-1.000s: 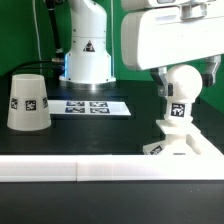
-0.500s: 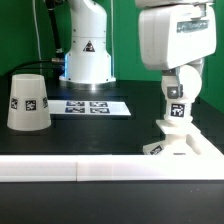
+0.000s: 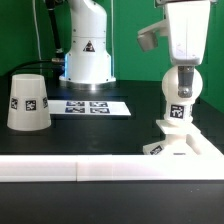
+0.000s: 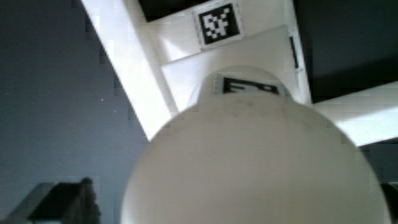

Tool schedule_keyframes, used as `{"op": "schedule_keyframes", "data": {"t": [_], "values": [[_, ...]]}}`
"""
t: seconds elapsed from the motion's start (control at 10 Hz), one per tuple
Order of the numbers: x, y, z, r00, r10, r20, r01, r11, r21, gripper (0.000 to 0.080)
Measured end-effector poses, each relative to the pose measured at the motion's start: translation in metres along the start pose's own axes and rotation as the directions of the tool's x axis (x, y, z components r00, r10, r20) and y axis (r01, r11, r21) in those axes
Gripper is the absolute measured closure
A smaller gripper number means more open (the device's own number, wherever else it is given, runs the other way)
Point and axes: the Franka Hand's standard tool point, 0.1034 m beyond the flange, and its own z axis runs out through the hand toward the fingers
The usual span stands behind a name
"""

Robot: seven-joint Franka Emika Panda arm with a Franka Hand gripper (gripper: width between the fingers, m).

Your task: Assemble lamp

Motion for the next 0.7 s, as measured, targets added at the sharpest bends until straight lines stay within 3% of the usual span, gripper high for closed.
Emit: {"op": "schedule_keyframes", "data": {"t": [0.1,0.2,0.6,0.7], "values": [[-0.0007,0.0002,0.0002,1.0,0.002,0.0,-0.002,1.0,0.001,0.0101],[-0.0007,0.0002,0.0001,1.0,0.002,0.0,-0.002,1.0,0.0,0.0214],[-0.0032,0.0013,0.0,0.997,0.073,0.0,-0.073,0.997,0.0,0.0223],[-0.0035,0.0013,0.0001,0.984,0.178,-0.006,-0.178,0.984,-0.005,0.0223]]}}
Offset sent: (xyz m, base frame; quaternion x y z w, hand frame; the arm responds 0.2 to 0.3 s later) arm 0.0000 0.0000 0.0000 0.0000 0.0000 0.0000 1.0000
